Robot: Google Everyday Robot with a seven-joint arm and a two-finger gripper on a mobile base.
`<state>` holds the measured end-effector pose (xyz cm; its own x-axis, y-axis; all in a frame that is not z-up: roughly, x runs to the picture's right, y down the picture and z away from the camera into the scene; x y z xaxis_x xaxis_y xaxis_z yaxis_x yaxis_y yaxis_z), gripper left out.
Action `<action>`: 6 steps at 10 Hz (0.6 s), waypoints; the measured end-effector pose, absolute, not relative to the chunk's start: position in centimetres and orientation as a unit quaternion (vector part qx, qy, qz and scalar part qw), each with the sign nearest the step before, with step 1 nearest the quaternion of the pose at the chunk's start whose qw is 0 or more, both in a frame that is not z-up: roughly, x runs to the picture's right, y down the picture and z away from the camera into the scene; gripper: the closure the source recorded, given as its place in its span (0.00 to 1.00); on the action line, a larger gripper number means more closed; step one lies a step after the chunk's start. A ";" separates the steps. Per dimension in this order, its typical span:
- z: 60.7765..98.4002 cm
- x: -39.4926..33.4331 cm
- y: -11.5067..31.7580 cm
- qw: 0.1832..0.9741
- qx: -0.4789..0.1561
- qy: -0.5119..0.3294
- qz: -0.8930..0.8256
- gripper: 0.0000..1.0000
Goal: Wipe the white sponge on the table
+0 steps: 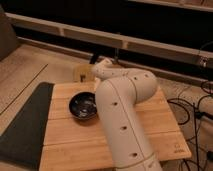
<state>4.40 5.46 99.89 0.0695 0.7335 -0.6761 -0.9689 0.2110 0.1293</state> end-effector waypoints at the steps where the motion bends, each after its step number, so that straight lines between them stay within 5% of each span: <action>1: 99.9 3.2 5.3 0.711 -0.190 0.310 0.602 1.00; 4: 97.9 -0.9 5.6 0.722 -0.223 0.272 0.595 0.97; 6: 95.9 -2.3 6.4 0.725 -0.237 0.260 0.592 0.78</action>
